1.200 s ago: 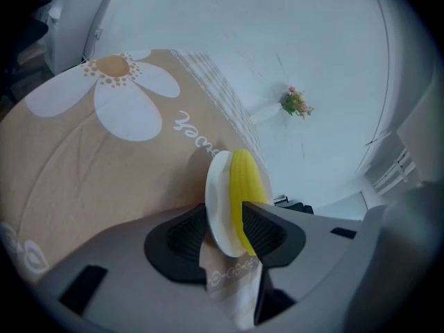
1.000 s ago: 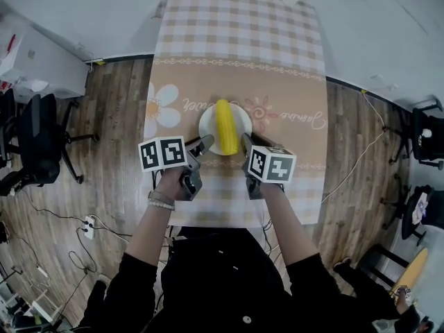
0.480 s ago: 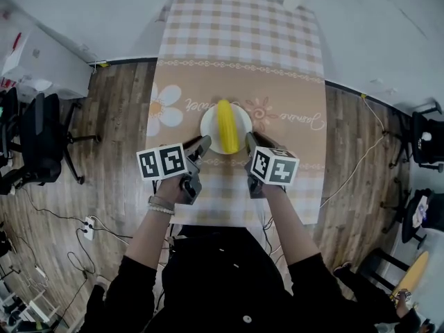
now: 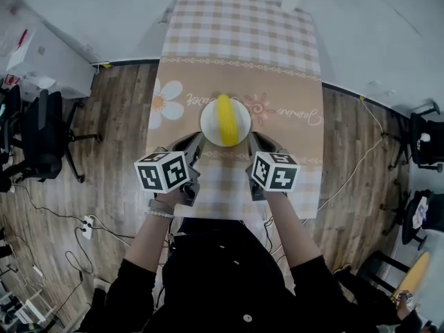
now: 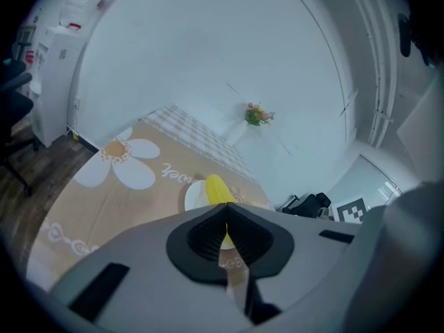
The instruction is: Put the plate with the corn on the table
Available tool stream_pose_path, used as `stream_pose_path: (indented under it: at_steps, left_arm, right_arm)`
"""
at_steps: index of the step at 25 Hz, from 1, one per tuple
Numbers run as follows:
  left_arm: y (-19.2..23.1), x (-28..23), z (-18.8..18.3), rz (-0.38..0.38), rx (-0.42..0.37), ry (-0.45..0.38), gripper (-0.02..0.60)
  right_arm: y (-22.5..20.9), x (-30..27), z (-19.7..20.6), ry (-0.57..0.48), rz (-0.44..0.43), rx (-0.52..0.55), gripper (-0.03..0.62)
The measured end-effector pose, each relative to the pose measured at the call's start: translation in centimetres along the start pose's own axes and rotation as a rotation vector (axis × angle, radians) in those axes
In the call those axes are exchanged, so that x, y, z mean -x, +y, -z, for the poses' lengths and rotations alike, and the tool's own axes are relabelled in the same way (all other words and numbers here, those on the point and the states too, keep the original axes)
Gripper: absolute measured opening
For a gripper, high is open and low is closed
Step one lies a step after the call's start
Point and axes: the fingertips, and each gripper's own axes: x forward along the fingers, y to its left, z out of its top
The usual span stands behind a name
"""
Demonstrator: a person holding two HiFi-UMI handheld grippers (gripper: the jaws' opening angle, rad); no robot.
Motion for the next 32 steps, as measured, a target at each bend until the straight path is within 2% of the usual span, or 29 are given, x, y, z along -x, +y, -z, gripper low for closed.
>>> stream_pose_path:
  at_steps: [18, 26, 32]
  left_arm:
    - [-7.9, 7.3, -1.3, -0.014, -0.289, -0.158, 0.014]
    - [-12.0, 10.2, -1.8, -0.021, -0.489, -0.222, 0.014]
    - [-14.4, 12.4, -3.1, -0.005, -0.521, -0.284, 0.014]
  right_arm:
    - [4.0, 9.8, -2.3, -0.189, -0.085, 0.111, 0.049]
    - [5.8, 14.7, -4.2, -0.279, -0.128, 0.161, 0.049]
    - [7.6, 18.1, -5.7, -0.347, -0.158, 0.216, 0.049]
